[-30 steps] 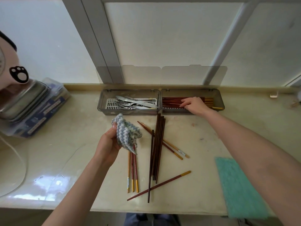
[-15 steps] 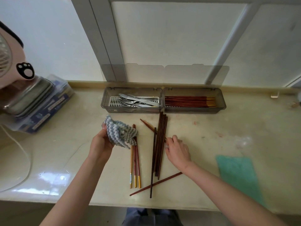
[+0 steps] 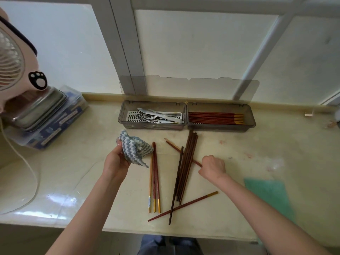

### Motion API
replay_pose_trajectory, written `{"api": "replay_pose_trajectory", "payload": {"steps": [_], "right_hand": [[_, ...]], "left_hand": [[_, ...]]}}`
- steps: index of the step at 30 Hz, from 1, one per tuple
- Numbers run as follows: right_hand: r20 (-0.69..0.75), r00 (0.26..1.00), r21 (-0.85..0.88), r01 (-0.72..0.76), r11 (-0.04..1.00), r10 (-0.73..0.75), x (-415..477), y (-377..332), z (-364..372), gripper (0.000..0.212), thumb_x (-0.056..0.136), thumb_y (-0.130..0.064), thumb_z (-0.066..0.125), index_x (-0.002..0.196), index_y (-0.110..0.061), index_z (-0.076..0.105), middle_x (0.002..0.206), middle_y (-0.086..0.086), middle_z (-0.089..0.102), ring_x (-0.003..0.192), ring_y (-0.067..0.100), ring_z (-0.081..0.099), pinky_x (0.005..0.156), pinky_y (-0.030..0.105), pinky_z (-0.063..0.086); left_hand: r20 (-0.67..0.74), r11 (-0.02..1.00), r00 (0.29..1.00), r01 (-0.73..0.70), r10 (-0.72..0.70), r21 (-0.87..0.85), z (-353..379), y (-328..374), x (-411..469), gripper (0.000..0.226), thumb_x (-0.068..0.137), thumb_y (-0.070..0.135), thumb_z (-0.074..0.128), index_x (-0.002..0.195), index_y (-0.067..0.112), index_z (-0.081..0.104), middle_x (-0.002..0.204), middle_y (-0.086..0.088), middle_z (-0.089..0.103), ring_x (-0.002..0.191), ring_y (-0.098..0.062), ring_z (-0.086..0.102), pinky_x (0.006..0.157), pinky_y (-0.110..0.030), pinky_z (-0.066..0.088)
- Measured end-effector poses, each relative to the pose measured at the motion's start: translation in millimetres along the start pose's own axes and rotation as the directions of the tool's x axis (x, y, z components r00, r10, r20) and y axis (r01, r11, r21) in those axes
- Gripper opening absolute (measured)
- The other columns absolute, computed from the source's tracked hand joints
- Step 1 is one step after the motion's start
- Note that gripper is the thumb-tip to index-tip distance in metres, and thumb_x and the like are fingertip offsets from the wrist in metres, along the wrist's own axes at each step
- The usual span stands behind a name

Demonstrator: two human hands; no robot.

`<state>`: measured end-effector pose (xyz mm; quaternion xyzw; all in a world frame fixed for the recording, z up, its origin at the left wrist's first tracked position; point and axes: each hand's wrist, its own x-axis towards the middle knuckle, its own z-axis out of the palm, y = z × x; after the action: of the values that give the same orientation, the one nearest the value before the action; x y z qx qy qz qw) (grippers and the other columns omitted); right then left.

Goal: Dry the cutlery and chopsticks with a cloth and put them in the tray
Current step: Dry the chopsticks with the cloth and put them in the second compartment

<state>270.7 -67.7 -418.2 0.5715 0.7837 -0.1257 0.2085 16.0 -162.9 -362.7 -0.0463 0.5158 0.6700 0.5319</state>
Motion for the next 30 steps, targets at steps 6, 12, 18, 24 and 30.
{"api": "replay_pose_trajectory", "payload": {"steps": [6,12,18,24,30], "right_hand": [[-0.031,0.981,-0.166,-0.193,0.967,0.19,12.9,49.0,-46.1,0.031,0.09,-0.013,0.048,0.118,-0.017,0.061,0.12,0.005,0.062,0.112,0.024,0.059,0.083,0.029,0.046],[-0.229,0.953,-0.113,-0.229,0.967,0.199,15.0,56.8,-76.5,0.027,0.088,-0.005,0.048,0.109,-0.011,0.065,0.112,0.01,0.061,0.104,0.029,0.059,0.075,0.03,0.043],[-0.071,0.965,-0.254,-0.262,0.931,0.252,-5.4,59.5,-119.2,0.014,0.088,-0.006,0.052,0.094,-0.015,0.061,0.091,0.002,0.064,0.09,0.024,0.06,0.068,0.027,0.039],[0.348,0.935,0.249,-0.02,0.968,-0.07,-28.5,43.2,-130.6,0.006,0.085,-0.009,0.067,0.081,-0.01,0.062,0.073,0.006,0.066,0.058,0.014,0.063,0.05,0.022,0.053],[0.431,0.857,0.684,-0.107,0.722,-0.281,-43.3,-83.9,-20.6,0.024,0.089,-0.013,0.062,0.109,-0.002,0.056,0.084,0.016,0.065,0.057,0.018,0.07,0.05,0.022,0.055]], "left_hand": [[-0.002,1.0,1.0,0.002,-0.002,-0.007,2.4,-5.8,-5.1,0.025,0.1,0.014,0.035,0.118,0.016,0.053,0.081,0.001,0.071,0.07,-0.01,0.069,0.062,-0.024,0.055],[0.021,1.0,1.0,-0.002,0.001,0.026,9.6,-8.5,-5.3,0.023,0.1,0.015,0.036,0.094,0.015,0.059,0.069,0.003,0.073,0.065,-0.008,0.07,0.059,-0.022,0.055],[0.016,1.0,1.0,0.002,-0.002,0.031,9.8,-9.5,-3.4,0.022,0.1,0.016,0.037,0.103,0.011,0.058,0.082,-0.001,0.073,0.08,-0.013,0.066,0.066,-0.023,0.055],[-0.036,0.999,0.999,-0.036,0.036,0.001,0.4,-6.6,0.9,0.023,0.099,0.016,0.037,0.115,0.011,0.053,0.084,-0.002,0.071,0.086,-0.017,0.063,0.07,-0.028,0.051],[-0.072,0.999,0.997,-0.033,0.034,0.005,2.5,-8.3,1.3,0.03,0.099,0.017,0.037,0.125,0.011,0.05,0.101,-0.005,0.063,0.091,-0.018,0.061,0.083,-0.032,0.049]]}}
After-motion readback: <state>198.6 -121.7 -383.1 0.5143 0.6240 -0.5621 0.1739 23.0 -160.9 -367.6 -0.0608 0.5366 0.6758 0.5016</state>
